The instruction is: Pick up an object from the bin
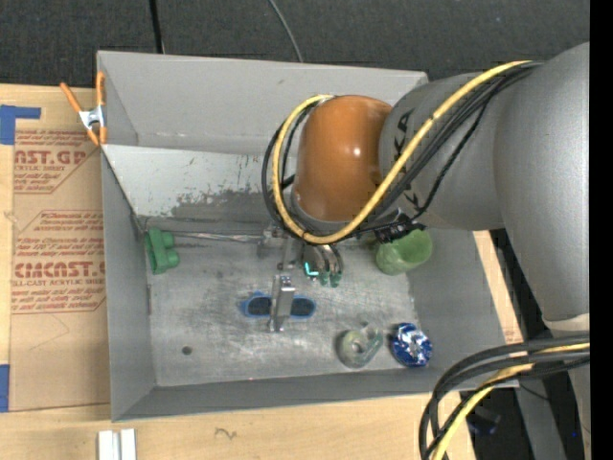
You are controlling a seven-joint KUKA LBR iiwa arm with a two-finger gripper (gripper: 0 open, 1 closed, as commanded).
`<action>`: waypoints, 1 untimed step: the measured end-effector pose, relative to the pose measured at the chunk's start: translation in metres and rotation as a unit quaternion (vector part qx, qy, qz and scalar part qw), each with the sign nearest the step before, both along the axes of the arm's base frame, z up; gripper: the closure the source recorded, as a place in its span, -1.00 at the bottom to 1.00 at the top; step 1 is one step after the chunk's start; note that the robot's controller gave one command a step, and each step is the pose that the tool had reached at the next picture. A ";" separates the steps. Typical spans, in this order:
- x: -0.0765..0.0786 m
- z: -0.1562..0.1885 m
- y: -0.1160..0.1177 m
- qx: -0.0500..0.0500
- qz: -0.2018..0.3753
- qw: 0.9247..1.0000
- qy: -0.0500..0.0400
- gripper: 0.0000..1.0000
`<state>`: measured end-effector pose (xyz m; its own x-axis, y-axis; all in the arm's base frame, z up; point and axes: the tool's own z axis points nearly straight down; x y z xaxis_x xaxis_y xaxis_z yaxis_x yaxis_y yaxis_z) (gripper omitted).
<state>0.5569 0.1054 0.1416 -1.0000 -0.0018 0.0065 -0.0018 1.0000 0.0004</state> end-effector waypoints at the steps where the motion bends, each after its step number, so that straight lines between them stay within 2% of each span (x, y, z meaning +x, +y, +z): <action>1: -0.025 -0.072 -0.020 0.001 -0.083 0.997 -0.008 -1.00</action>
Offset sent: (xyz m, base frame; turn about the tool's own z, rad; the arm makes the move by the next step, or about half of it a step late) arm -0.0263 -0.0206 -0.0716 0.1657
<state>0.5322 0.0858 0.0700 -0.9865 0.1638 -0.0090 0.1638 0.9865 0.0039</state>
